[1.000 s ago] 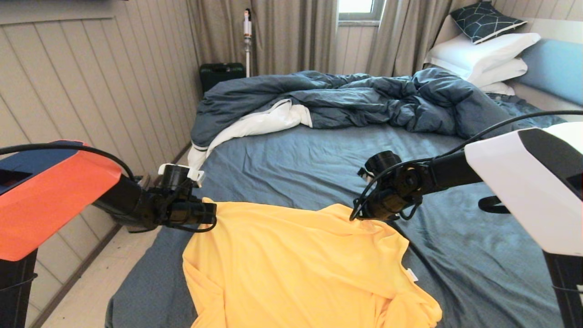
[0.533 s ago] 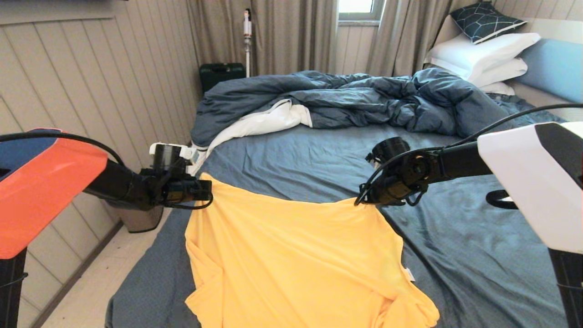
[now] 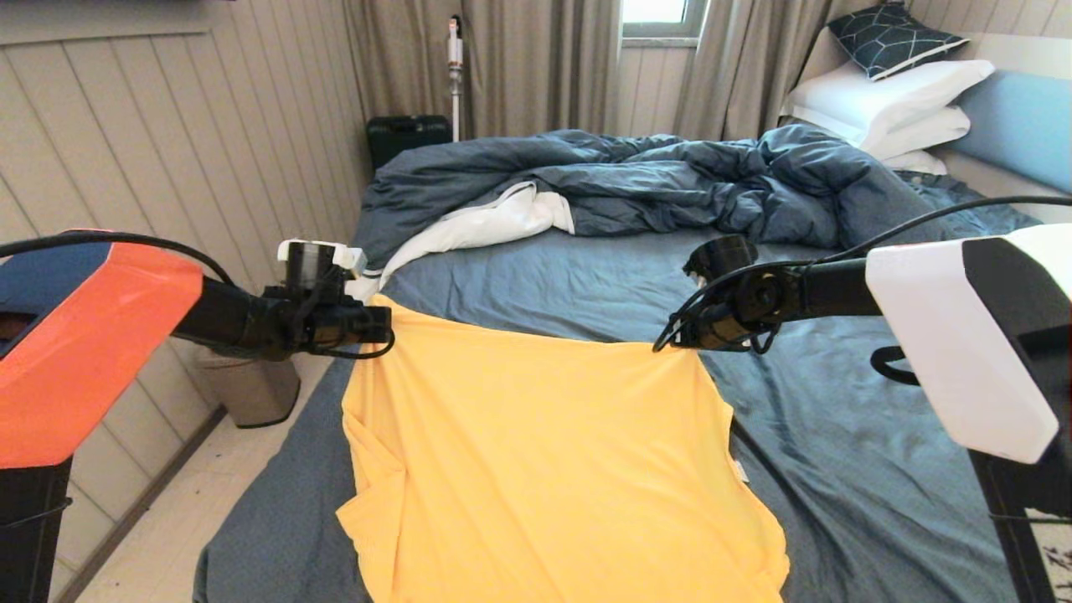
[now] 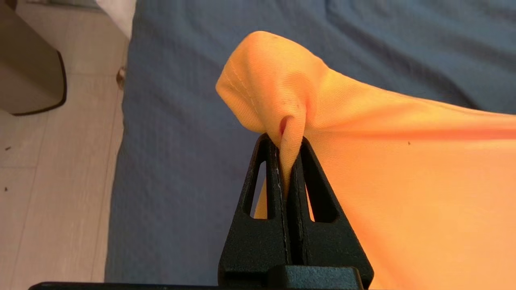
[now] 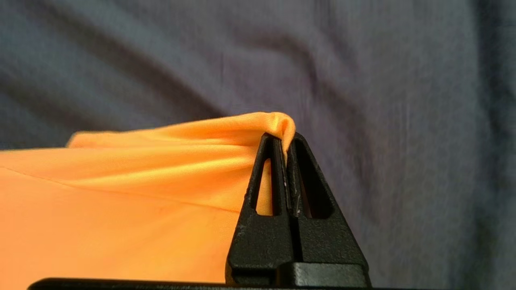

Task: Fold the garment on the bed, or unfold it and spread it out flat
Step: Unford the yellow T-shirt

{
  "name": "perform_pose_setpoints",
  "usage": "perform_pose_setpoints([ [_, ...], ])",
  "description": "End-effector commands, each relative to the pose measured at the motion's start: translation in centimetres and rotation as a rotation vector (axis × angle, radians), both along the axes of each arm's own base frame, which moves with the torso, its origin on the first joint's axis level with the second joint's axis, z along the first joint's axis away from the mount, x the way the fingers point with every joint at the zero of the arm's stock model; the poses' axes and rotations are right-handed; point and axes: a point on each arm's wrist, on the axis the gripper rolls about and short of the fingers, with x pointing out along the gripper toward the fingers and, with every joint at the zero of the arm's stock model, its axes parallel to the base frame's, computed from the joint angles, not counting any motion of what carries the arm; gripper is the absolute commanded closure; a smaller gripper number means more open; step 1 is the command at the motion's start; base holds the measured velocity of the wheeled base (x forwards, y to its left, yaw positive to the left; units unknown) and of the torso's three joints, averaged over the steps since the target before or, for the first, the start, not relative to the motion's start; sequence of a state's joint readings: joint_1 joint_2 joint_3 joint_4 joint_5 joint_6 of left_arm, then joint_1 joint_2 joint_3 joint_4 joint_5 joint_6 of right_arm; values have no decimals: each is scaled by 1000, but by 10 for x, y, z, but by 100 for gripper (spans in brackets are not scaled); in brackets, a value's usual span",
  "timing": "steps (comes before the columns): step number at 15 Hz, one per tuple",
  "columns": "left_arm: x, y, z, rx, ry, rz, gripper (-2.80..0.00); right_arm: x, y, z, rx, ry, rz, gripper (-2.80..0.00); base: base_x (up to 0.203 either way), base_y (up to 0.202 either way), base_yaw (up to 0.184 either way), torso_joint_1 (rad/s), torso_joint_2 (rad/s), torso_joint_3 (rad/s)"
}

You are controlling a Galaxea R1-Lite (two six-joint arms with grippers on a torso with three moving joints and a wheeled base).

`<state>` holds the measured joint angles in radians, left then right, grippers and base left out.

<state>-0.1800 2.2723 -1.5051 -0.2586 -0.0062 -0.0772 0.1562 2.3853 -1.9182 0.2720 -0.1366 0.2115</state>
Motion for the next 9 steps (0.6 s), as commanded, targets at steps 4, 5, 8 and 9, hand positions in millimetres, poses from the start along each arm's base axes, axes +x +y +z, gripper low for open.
perform_pose_setpoints([
  [4,19,2,9,-9,-38,15,0,11,0,2,-34,-107,-42,0,0,0,0,0,0,0],
  [5,21,4,11,-9,-47,21,0,12,1,4,-37,-130,-48,0,0,0,0,0,0,0],
  [8,29,6,20,1,-90,59,0,15,4,11,-38,-194,-56,0,0,0,0,0,0,0],
  [9,31,8,23,0,-97,64,0,16,6,13,-39,-217,-59,0,0,0,0,0,0,0],
])
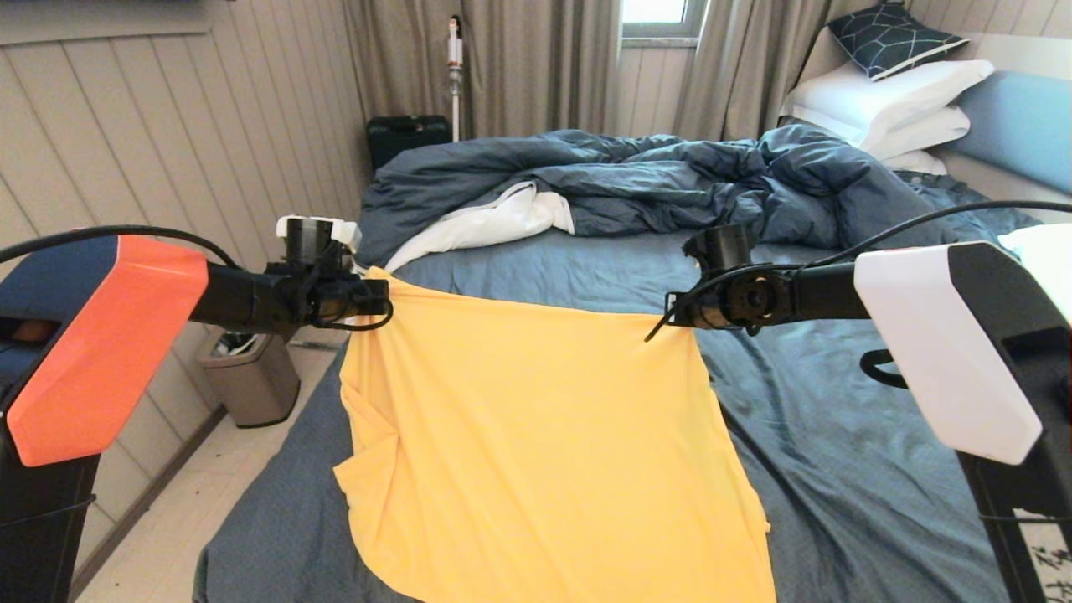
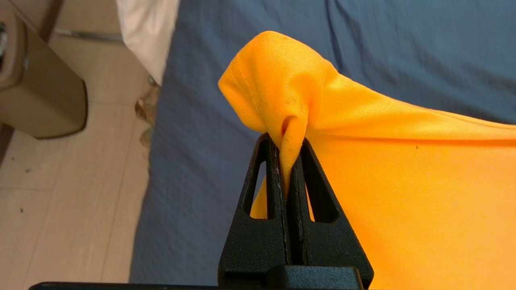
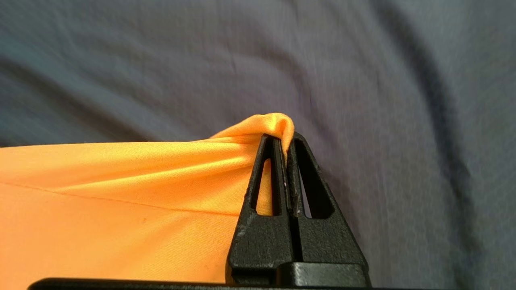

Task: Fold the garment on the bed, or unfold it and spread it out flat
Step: Unford the yellow T-shirt

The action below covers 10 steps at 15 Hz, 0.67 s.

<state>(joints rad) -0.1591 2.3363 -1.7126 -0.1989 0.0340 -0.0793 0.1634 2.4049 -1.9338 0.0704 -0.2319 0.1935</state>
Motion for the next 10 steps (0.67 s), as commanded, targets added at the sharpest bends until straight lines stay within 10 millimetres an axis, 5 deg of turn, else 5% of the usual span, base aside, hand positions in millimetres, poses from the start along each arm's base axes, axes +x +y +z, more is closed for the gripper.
perform_pose_setpoints([
  [1,6,4,5,-4,-18,13,0,2,4,3,-9,-40,-10,0,0,0,0,0,0,0],
  [10,27,14,-8,1,3,38,0,10,15,-13,-114,-79,6,0,0,0,0,0,0,0],
])
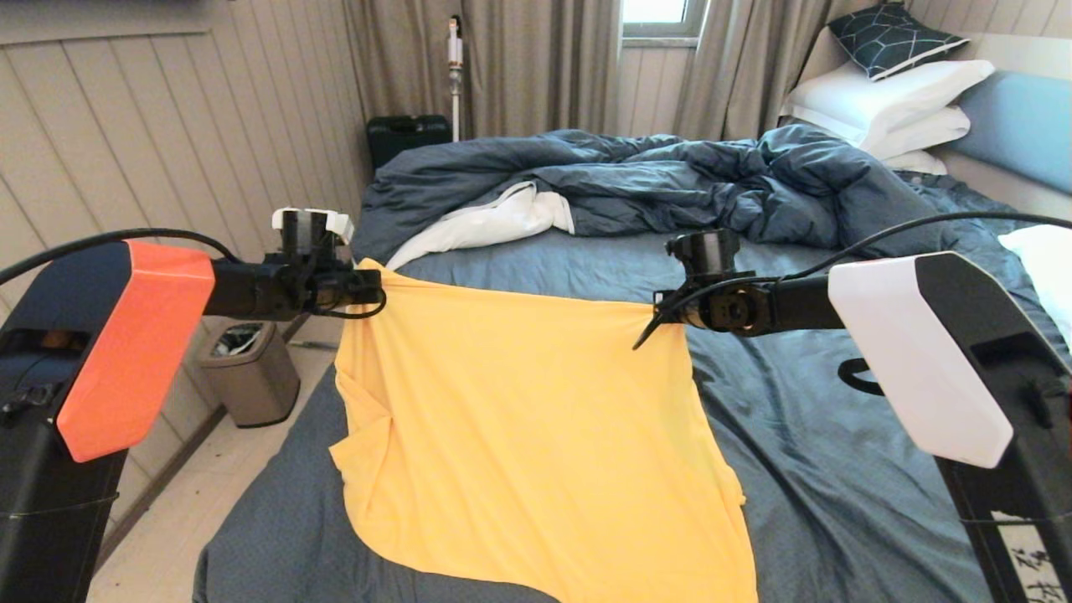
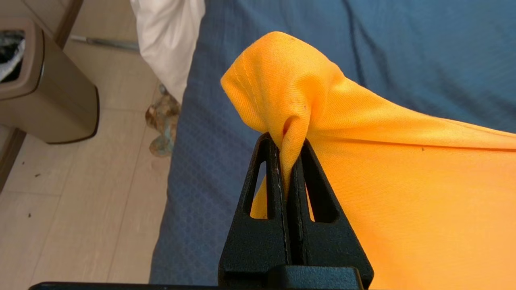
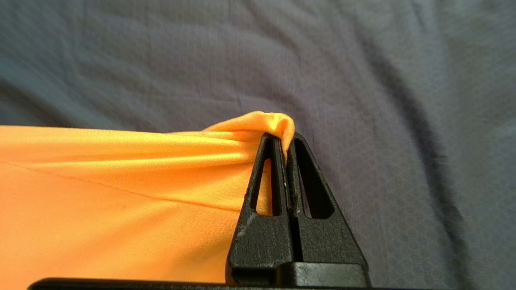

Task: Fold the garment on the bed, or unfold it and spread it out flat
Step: Unford the yellow T-shirt

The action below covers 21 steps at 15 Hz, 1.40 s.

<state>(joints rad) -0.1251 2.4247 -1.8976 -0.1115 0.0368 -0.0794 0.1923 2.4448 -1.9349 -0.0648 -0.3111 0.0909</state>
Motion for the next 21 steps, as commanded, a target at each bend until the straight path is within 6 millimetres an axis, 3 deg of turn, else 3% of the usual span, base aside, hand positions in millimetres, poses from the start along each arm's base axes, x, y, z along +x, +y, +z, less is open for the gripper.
perform_pose_setpoints([
  [1,3,1,-10,4,20,2,0,2,2,-8,-5,15,3,0,0,0,0,0,0,0],
  [8,6,2,-24,14,68,2,0,5,2,-18,-11,23,5,0,0,0,0,0,0,0],
  [9,7,2,-27,15,74,4,-169,6,2,-20,-13,23,5,0,0,0,0,0,0,0],
  [10,6,1,-28,16,79,3,-280,6,2,-20,-15,25,7,0,0,0,0,0,0,0],
  [11,7,1,-28,15,78,3,-280,6,2,-21,-17,26,6,-280,0,0,0,0,0,0],
  [16,7,10,-21,24,55,14,-280,7,1,-24,-29,28,12,-280,0,0,0,0,0,0],
  [18,7,16,-16,22,49,25,-280,7,-1,-18,-26,15,7,-280,0,0,0,0,0,0],
  [21,-2,23,6,17,22,40,-280,4,-3,-3,-19,-21,5,-280,0,0,0,0,0,0],
])
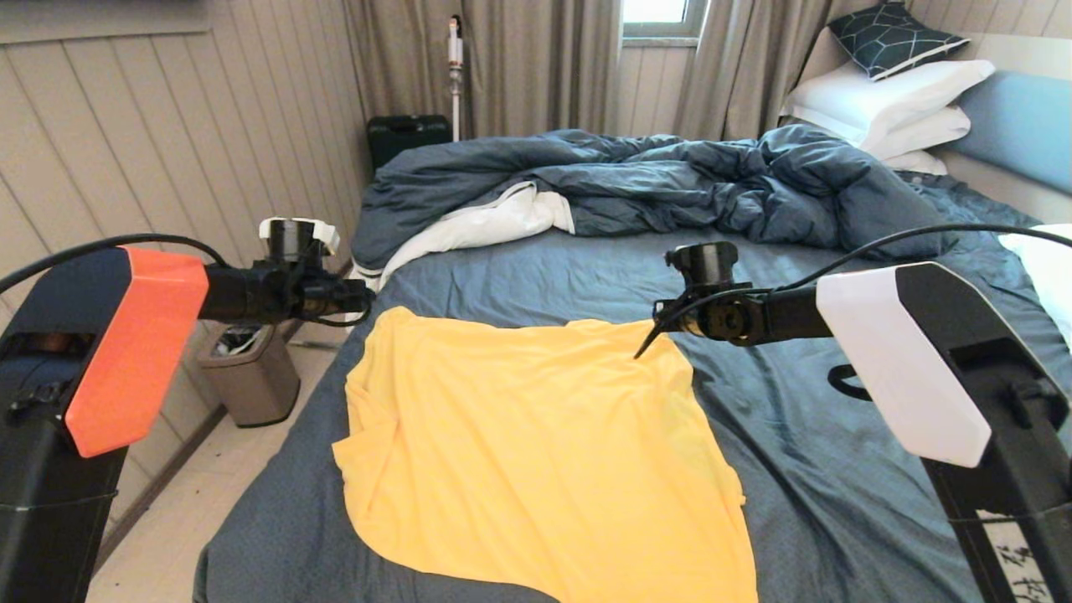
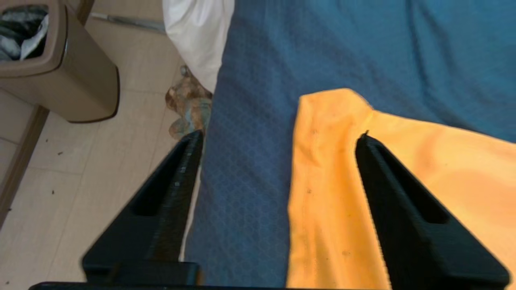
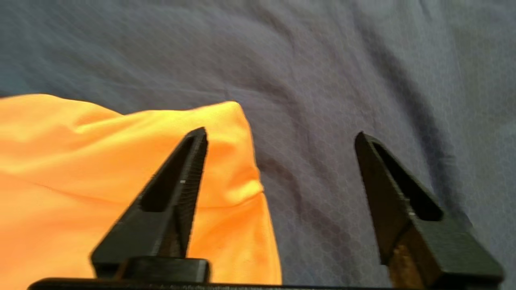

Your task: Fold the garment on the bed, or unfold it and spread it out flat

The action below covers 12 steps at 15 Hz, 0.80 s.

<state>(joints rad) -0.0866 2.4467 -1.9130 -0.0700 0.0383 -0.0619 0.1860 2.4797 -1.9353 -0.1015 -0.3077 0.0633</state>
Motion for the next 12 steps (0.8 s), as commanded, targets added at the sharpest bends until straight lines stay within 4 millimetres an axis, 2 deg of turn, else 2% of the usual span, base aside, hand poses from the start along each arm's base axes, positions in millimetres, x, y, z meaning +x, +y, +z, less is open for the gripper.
perform_pose_setpoints([
  [1,-11,6,26,-6,-30,11,-280,-5,-2,19,8,-32,-6,-280,0,0,0,0,0,0],
  [2,-19,8,39,-7,-35,13,-280,-9,-4,29,12,-46,-9,0,0,0,0,0,0,0],
  [3,-28,9,51,-9,-37,15,-258,-14,-5,42,17,-57,-10,0,0,0,0,0,0,0],
  [4,-40,10,67,-11,-38,14,0,-22,-6,55,21,-56,-10,0,0,0,0,0,0,0],
  [6,-73,13,104,-17,-55,8,0,-44,-10,86,56,-53,-11,0,0,0,0,0,0,0],
  [8,-116,18,143,-22,-85,9,0,-75,-14,119,92,-55,-2,0,0,0,0,0,0,0],
  [10,-169,23,179,-32,-125,14,0,-113,-18,148,131,-59,19,0,0,0,0,0,0,0],
  [12,-231,28,208,-45,-160,17,0,-162,-26,176,177,-62,52,0,0,0,0,0,0,0],
])
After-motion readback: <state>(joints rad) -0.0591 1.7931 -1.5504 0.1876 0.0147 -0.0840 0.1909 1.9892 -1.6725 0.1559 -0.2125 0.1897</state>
